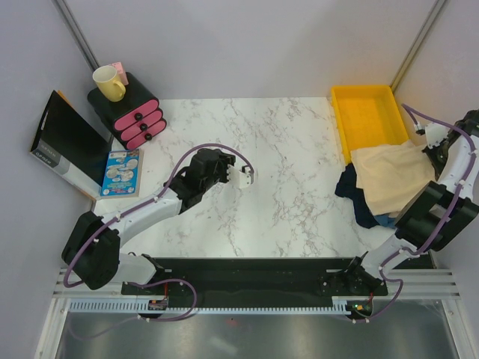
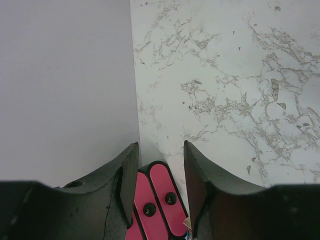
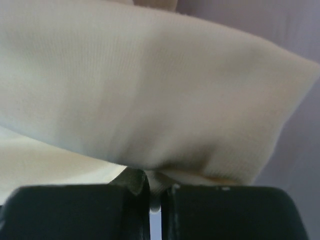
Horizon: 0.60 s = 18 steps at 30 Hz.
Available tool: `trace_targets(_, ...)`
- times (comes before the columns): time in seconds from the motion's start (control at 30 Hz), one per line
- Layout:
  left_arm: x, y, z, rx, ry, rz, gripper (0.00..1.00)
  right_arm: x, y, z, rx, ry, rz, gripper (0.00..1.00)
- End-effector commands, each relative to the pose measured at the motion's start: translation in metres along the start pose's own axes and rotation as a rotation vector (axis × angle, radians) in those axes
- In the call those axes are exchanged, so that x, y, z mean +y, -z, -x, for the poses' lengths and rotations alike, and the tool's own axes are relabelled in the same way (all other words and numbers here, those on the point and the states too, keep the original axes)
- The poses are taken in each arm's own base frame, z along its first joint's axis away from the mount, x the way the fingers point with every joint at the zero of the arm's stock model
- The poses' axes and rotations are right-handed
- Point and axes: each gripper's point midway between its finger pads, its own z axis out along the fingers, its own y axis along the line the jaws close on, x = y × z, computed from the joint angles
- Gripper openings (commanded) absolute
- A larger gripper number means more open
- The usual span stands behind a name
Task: Fold and stack the t-shirts
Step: Put the neatly folded tshirt into the corner of the board with the right arm
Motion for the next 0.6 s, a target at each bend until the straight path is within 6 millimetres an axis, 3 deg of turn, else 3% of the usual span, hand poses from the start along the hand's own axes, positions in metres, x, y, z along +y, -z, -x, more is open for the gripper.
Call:
trace_targets(0.0,0.018,0.001,0.009,-0.018,-0.02,0.039,0.49,-0.046,0.0,-0.006,0.029,-0.01,-0.19,0.0)
trace_targets(0.4,0.017,0.003,0.01,-0.014,-0.028,0.035,0.49,-0.02,-0.061,-0.034,0.106,-0.042,-0.167,0.01)
trace_targets(0.47,0.018,0.003,0.01,-0.014,-0.03,0.035,0.49,-0.017,-0.068,-0.035,0.106,-0.052,-0.162,0.14)
trace_targets(0.5,0.017,0.003,0.01,-0.013,-0.03,0.033,0.49,-0.015,-0.07,-0.035,0.101,-0.062,-0.153,0.39)
trace_targets(0.57,0.019,0.004,0.011,-0.016,-0.034,0.037,0.49,-0.013,-0.072,-0.035,0.093,-0.078,-0.155,0.61)
